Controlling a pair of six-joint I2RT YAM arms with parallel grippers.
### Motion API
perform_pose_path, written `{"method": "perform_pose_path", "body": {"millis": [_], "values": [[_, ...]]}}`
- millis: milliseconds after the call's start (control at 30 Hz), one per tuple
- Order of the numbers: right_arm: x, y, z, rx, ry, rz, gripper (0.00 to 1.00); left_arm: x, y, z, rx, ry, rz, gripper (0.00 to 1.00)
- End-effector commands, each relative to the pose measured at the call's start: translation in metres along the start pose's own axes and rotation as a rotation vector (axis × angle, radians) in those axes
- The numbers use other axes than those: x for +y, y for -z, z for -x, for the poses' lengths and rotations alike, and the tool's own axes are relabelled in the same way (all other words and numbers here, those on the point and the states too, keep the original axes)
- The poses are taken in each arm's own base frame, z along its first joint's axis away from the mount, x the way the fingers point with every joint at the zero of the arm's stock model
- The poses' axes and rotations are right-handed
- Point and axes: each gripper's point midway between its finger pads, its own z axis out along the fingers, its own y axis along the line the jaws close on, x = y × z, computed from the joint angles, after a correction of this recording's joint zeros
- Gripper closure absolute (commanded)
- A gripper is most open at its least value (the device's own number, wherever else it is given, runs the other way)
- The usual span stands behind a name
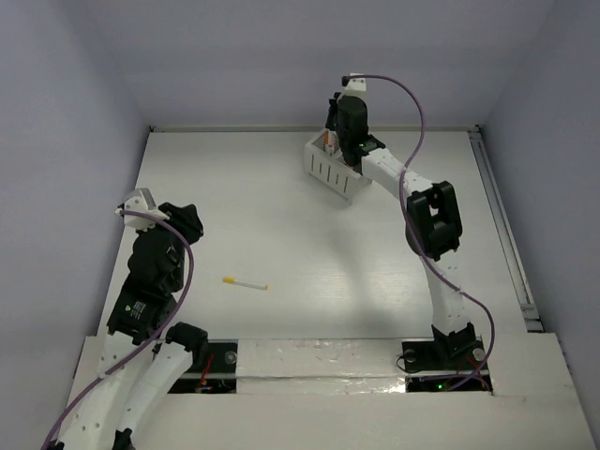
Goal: Sort the stationery into containers
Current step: Place the pen in the storage box.
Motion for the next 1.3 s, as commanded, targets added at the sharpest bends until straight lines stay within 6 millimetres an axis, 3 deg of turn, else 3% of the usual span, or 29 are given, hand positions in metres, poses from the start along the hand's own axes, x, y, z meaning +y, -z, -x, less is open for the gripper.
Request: {"method": "perform_pose_path", "body": {"millis": [0, 33, 67, 233, 500, 600, 633, 667, 733, 767, 833, 900, 967, 1000, 1067, 1100, 1267], "values": [[0.011, 0.001, 0.042, -0.112, 0.002, 0.040, 1.00, -0.008, -0.004, 0.006, -0.025, 0.001, -0.038, 0.74], [0.011, 0.002, 0.044, -0.124, 0.005, 0.046, 1.00, -0.009, -0.004, 0.006, -0.022, 0.000, -0.041, 0.74], [0.011, 0.002, 0.032, -0.102, 0.013, 0.054, 1.00, -0.010, -0.005, 0.003, -0.013, -0.007, -0.046, 0.74], [0.010, 0.006, 0.014, -0.067, 0.029, 0.074, 0.80, -0.013, -0.009, 0.000, 0.003, -0.017, -0.066, 0.74], [0.011, 0.027, 0.035, -0.083, 0.008, 0.103, 0.54, -0.012, -0.013, -0.004, 0.019, -0.026, -0.055, 0.74], [0.009, 0.047, 0.047, -0.110, -0.024, 0.119, 0.48, -0.007, -0.016, -0.005, 0.024, -0.033, -0.029, 0.74], [0.023, 0.063, 0.061, -0.133, -0.034, 0.149, 0.48, -0.006, -0.016, -0.003, 0.021, -0.029, -0.025, 0.74], [0.024, 0.071, 0.052, -0.120, -0.018, 0.153, 0.48, -0.007, -0.016, -0.003, 0.020, -0.027, -0.030, 0.74], [0.035, 0.088, 0.053, -0.123, -0.005, 0.188, 0.53, -0.005, -0.018, -0.005, 0.027, -0.029, -0.024, 0.74], [0.050, 0.104, 0.051, -0.116, 0.007, 0.243, 0.59, -0.005, -0.019, -0.006, 0.031, -0.030, -0.024, 0.74], [0.069, 0.122, 0.042, -0.084, 0.019, 0.320, 0.82, -0.003, -0.019, -0.004, 0.025, -0.026, -0.017, 0.74], [0.102, 0.150, 0.023, -0.012, 0.042, 0.464, 1.00, -0.002, -0.020, -0.002, 0.018, -0.018, -0.016, 0.75], [0.120, 0.172, 0.015, 0.006, 0.031, 0.529, 1.00, 0.002, -0.021, -0.002, 0.015, -0.012, 0.002, 0.79], [0.136, 0.192, -0.013, 0.053, 0.039, 0.590, 1.00, 0.004, -0.022, -0.002, 0.018, -0.009, 0.012, 0.85], [0.157, 0.216, -0.028, 0.082, 0.032, 0.684, 1.00, 0.007, -0.024, -0.002, 0.015, -0.005, 0.030, 0.91], [0.176, 0.236, -0.041, 0.114, 0.040, 0.762, 1.00, 0.009, -0.024, -0.001, 0.009, -0.005, 0.039, 0.99], [0.209, 0.282, -0.093, 0.241, 0.074, 0.915, 1.00, 0.014, -0.024, 0.001, 0.006, -0.006, 0.064, 1.00]]}}
